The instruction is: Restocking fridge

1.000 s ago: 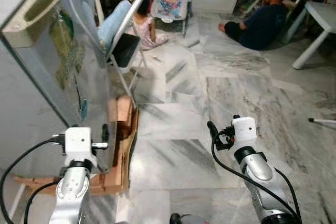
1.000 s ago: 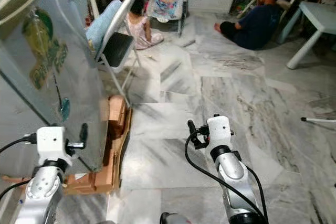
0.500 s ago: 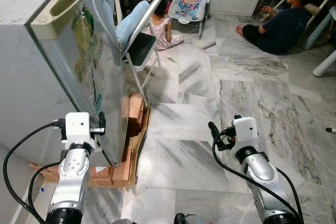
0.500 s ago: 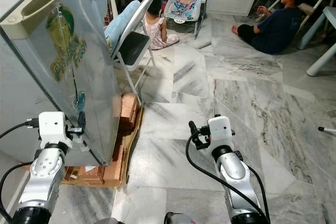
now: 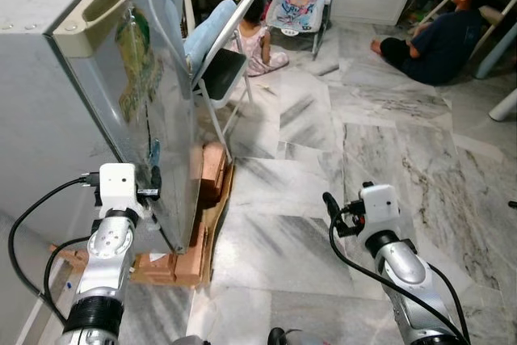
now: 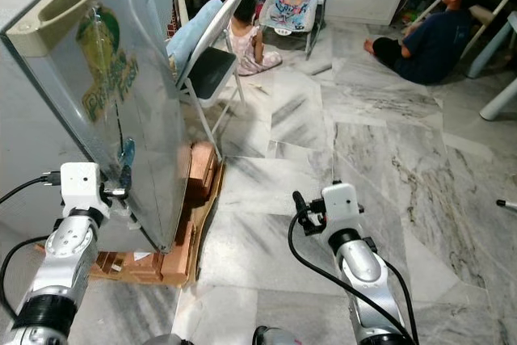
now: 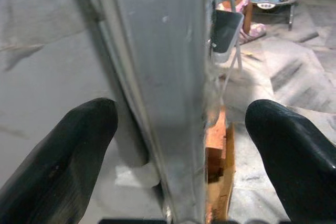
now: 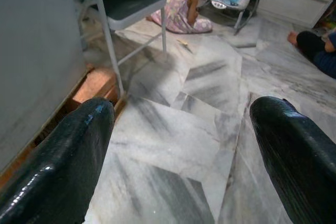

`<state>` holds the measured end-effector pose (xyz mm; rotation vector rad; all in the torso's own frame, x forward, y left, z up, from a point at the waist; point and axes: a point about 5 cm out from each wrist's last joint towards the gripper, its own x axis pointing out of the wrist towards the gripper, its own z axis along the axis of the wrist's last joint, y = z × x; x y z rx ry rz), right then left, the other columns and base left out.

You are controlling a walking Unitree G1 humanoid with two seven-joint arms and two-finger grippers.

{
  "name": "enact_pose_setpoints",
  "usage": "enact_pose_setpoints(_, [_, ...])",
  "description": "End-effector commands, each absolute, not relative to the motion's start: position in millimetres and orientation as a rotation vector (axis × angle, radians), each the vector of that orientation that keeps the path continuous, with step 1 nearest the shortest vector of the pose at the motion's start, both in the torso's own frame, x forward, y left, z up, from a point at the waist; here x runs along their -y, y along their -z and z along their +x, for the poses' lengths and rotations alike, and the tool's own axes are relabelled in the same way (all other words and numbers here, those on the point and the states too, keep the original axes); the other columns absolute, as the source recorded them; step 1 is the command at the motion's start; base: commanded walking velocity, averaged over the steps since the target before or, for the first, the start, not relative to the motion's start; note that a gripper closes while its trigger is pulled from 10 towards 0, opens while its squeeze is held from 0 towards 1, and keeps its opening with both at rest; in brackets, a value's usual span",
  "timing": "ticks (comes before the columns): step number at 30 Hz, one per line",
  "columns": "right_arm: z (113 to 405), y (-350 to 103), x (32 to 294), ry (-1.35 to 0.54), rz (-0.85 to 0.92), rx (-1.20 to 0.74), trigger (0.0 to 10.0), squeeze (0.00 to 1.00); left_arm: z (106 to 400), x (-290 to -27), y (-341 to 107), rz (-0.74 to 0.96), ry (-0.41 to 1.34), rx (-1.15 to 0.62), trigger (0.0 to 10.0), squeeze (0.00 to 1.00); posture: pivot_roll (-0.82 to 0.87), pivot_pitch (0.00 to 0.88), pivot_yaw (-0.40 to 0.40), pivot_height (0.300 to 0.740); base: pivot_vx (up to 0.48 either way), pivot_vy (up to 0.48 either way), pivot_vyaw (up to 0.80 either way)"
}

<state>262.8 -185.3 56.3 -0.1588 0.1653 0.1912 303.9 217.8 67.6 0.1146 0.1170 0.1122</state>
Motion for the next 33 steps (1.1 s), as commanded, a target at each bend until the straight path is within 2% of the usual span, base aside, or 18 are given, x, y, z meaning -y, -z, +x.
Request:
enact_pose_setpoints(1, [261, -59, 189, -0.184, -0.17, -0.156, 10.0, 0.0, 309, -212, -69, 0.115, -0.078, -0.113, 10.0, 0.0, -0.07, 0.094, -0.018, 0.74, 0.0, 0.0, 0.0])
enact_pose_setpoints(15, [252, -55, 194, -0.175, -0.177, -0.178, 10.0, 0.0, 323, -185, -75, 0.062, 0.037, -0.091, 10.0, 0.0, -0.08, 0.104, -0.005, 0.74, 0.0, 0.0, 0.0])
enact_pose_setpoints(22, [250, -54, 195, -0.176, -0.178, -0.187, 10.0, 0.0, 322, -181, -72, 0.066, 0.044, -0.097, 10.0, 0.0, -0.08, 0.107, -0.005, 0.74, 0.0, 0.0, 0.0])
enact_pose_setpoints(26, [247, -50, 196, -0.204, -0.184, -0.224, 10.0, 0.0, 332, -178, -79, 0.055, 0.039, -0.087, 10.0, 0.0, -0.08, 0.108, -0.008, 0.74, 0.0, 0.0, 0.0])
enact_pose_setpoints(28, [238, -45, 202, -0.23, -0.195, -0.261, 10.0, 0.0, 343, -165, -93, 0.05, 0.094, -0.049, 10.0, 0.0, -0.07, 0.106, -0.009, 0.74, 0.0, 0.0, 0.0])
enact_pose_setpoints(29, [232, -40, 207, -0.249, -0.207, -0.292, 10.0, 0.0, 348, -141, -105, 0.044, 0.215, -0.015, 10.0, 0.0, -0.07, 0.106, -0.009, 0.74, 0.0, 0.0, 0.0])
enact_pose_setpoints(32, [226, -36, 213, -0.26, -0.22, -0.324, 10.0, 0.0, 351, -111, -119, 0.036, 0.364, 0.026, 10.0, 0.0, -0.08, 0.11, -0.007, 0.74, 0.0, 0.0, 0.0])
enact_pose_setpoints(33, [223, -33, 216, -0.268, -0.213, -0.342, 10.0, 0.0, 346, -75, -128, 0.01, 0.526, 0.046, 10.0, 0.0, -0.08, 0.114, -0.004, 0.74, 0.0, 0.0, 0.0])
